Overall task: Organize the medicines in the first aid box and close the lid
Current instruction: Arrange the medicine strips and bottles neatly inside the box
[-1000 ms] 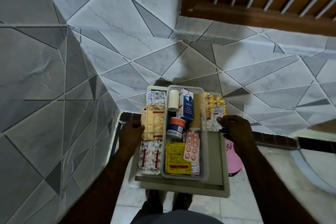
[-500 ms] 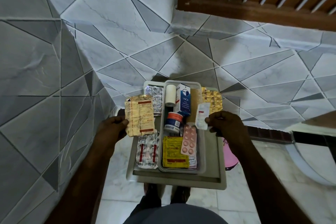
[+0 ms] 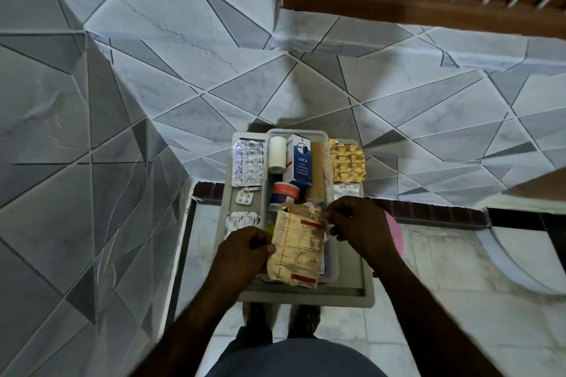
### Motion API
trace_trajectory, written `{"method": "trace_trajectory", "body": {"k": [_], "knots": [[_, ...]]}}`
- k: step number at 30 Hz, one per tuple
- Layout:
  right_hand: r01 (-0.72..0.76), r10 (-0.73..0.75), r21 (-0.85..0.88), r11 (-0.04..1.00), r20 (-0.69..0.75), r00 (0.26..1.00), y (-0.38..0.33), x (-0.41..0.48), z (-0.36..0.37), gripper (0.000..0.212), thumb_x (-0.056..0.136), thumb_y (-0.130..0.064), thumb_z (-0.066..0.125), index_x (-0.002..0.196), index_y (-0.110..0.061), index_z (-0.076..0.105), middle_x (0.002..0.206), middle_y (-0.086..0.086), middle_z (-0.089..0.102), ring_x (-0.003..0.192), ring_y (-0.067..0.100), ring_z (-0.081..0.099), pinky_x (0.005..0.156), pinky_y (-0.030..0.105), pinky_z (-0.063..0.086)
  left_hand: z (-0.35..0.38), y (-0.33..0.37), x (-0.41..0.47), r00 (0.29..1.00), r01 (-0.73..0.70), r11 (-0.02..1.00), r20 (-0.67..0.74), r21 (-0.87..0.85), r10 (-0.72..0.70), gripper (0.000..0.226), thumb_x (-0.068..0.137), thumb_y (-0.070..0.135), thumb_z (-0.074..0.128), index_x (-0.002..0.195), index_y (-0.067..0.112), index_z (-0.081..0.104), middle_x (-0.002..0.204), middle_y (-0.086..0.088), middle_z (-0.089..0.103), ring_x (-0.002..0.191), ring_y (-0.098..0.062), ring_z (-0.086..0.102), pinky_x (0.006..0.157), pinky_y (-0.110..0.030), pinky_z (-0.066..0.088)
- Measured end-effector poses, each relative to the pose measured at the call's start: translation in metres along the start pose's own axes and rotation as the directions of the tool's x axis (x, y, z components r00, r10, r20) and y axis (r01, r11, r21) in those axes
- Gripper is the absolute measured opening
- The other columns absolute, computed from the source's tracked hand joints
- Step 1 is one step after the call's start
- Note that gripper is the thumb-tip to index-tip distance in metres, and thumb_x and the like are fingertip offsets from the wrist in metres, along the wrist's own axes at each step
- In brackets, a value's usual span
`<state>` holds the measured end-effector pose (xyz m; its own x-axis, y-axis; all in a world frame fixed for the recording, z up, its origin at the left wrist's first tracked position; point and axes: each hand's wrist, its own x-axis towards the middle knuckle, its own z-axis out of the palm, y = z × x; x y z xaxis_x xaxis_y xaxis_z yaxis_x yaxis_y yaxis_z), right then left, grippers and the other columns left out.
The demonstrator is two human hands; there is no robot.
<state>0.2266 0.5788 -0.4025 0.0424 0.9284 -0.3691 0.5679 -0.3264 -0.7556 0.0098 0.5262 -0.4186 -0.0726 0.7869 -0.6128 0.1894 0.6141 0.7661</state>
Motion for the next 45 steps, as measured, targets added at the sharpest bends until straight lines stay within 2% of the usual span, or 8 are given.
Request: {"method": "trace_trajectory", "body": {"k": [6, 14, 18, 25, 30, 35, 40, 45], "knots": [[0.098, -0.097, -0.077, 0.992, 0.021, 0.995, 0.008, -0.003, -0.002, 0.011, 0.085, -0.023, 0.071, 0.095, -0.023, 0.072, 0.09, -0.011, 0.07, 0.073, 0.001, 0.063, 0.063, 0.015, 0.046, 0.026, 0.003, 0.005, 0.986, -0.121, 0.965, -0.082, 0.233, 0.143, 0.006, 0.086, 0.014, 0.066, 0.087, 0.02, 0.063, 0.095, -0.002, 0.071, 0.088, -0.018, 0.067, 0.078, -0.04, 0.057], [0.359, -0.212, -0.517, 0.777, 0.322, 0.923, 0.015, -0.015, 0.018, 0.057, 0.084, -0.027, 0.068, 0.137, -0.031, 0.049, 0.146, -0.004, 0.046, 0.128, 0.017, 0.048, 0.104, 0.033, 0.039, 0.05, 0.006, 0.005, 0.934, -0.284, 0.773, -0.018, 0.567, 0.357, 0.057, 0.088, 0.016, 0.062, 0.14, 0.019, 0.039, 0.12, -0.008, 0.065, 0.105, -0.024, 0.064, 0.088, -0.031, 0.049], [0.395, -0.25, -0.63, 0.669, 0.31, 0.917, 0.018, -0.018, 0.028, 0.058, 0.089, -0.028, 0.059, 0.143, -0.031, 0.039, 0.149, -0.003, 0.041, 0.117, 0.024, 0.058, 0.091, 0.038, 0.052, 0.05, 0.003, 0.01, 0.944, -0.305, 0.583, 0.157, 0.753, 0.291, 0.078, 0.091, 0.014, 0.055, 0.152, 0.032, 0.01, 0.137, -0.011, 0.047, 0.112, -0.026, 0.058, 0.089, -0.034, 0.049], [0.407, -0.281, -0.722, 0.559, 0.297, 0.913, 0.02, -0.012, 0.034, 0.04, 0.089, -0.032, 0.055, 0.128, -0.027, 0.052, 0.131, 0.0, 0.054, 0.094, 0.028, 0.065, 0.074, 0.036, 0.053, 0.051, 0.009, 0.016, 0.932, -0.343, 0.407, 0.25, 0.847, 0.264, 0.071, 0.088, 0.014, 0.055, 0.15, 0.021, 0.02, 0.132, -0.015, 0.05, 0.11, -0.031, 0.058, 0.09, -0.037, 0.048], [0.409, -0.254, -0.706, 0.578, 0.321, 0.912, 0.014, -0.007, 0.03, 0.043, 0.087, -0.032, 0.06, 0.129, -0.028, 0.053, 0.131, -0.001, 0.056, 0.104, 0.025, 0.062, 0.081, 0.036, 0.05, 0.055, 0.01, 0.017, 0.93, -0.334, 0.418, 0.224, 0.845, 0.292, 0.062, 0.093, 0.016, 0.049, 0.149, 0.022, 0.023, 0.134, -0.014, 0.05, 0.113, -0.03, 0.058, 0.09, -0.035, 0.048], [0.285, -0.222, -0.401, 0.871, 0.195, 0.955, 0.002, 0.007, -0.003, 0.027, 0.092, -0.033, 0.06, 0.117, -0.025, 0.066, 0.119, -0.004, 0.067, 0.106, 0.011, 0.06, 0.093, 0.032, 0.048, 0.037, 0.016, 0.016, 0.915, -0.348, 0.508, 0.169, 0.788, 0.366, 0.048, 0.094, 0.029, 0.05, 0.141, 0.027, 0.039, 0.128, -0.005, 0.058, 0.108, -0.02, 0.061, 0.091, -0.034, 0.051], [-0.014, -0.025, -0.232, 0.973, -0.165, 0.986, 0.021, 0.052, -0.026, 0.024, 0.09, -0.035, 0.062, 0.101, -0.015, 0.069, 0.101, 0.001, 0.071, 0.082, 0.009, 0.057, 0.068, 0.022, 0.043, -0.008, 0.022, 0.025, 0.833, -0.287, 0.736, -0.22, 0.613, 0.508, 0.014, 0.092, 0.026, 0.058, 0.103, 0.023, 0.067, 0.09, 0.004, 0.069, 0.069, -0.011, 0.063, 0.065, -0.025, 0.05], [-0.189, 0.133, -0.268, 0.945, -0.213, 0.968, 0.04, 0.08, -0.019, 0.051, 0.083, -0.047, 0.068, 0.113, -0.007, 0.057, 0.114, 0.014, 0.065, 0.104, 0.029, 0.059, 0.073, 0.028, 0.034, -0.045, -0.009, 0.061, 0.836, -0.109, 0.838, -0.408, 0.534, 0.368, 0.018, 0.087, 0.025, 0.066, 0.096, 0.011, 0.071, 0.091, -0.009, 0.073, 0.084, -0.024, 0.068, 0.079, -0.034, 0.051]]}}
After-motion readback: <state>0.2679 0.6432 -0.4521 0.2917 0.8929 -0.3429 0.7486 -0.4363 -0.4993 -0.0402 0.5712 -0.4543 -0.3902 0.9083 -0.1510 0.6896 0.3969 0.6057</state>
